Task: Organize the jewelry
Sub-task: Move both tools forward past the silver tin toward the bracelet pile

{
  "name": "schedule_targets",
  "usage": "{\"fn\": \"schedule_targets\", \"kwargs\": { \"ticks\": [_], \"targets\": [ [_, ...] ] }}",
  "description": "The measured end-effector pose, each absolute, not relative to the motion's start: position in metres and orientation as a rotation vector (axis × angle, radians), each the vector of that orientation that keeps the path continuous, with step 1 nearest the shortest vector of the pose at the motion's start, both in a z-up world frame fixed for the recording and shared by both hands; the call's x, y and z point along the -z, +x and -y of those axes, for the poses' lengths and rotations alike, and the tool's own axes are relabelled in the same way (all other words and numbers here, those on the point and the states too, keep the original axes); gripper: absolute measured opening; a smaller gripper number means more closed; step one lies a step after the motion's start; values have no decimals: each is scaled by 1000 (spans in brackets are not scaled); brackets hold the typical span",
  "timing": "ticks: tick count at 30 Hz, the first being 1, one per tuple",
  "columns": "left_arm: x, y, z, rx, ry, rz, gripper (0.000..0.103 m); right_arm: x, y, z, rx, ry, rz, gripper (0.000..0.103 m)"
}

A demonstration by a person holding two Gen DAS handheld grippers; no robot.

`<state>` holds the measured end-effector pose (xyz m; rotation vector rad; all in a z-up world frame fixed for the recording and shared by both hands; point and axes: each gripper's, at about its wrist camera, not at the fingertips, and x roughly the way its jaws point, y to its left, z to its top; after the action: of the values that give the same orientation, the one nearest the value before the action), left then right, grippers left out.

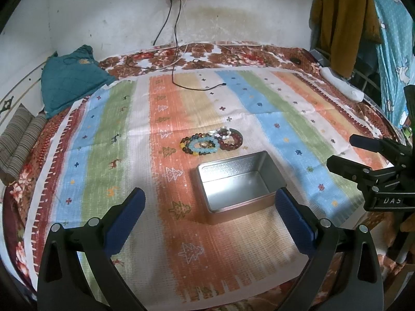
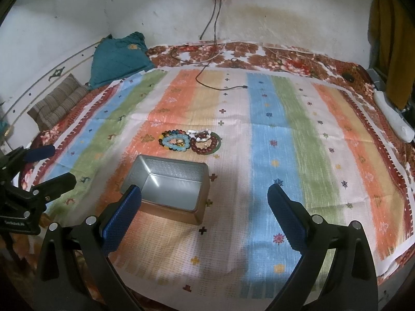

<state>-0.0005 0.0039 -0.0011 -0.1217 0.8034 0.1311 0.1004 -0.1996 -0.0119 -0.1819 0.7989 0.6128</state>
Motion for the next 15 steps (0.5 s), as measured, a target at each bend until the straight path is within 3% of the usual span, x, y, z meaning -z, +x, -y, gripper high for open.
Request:
{"fn": "schedule_targets", "kwargs": {
  "ticks": [15],
  "targets": [
    [6,1,-12,-148,-118,-847,97,16,104,190,-584,-200,-826,99]
  ]
}}
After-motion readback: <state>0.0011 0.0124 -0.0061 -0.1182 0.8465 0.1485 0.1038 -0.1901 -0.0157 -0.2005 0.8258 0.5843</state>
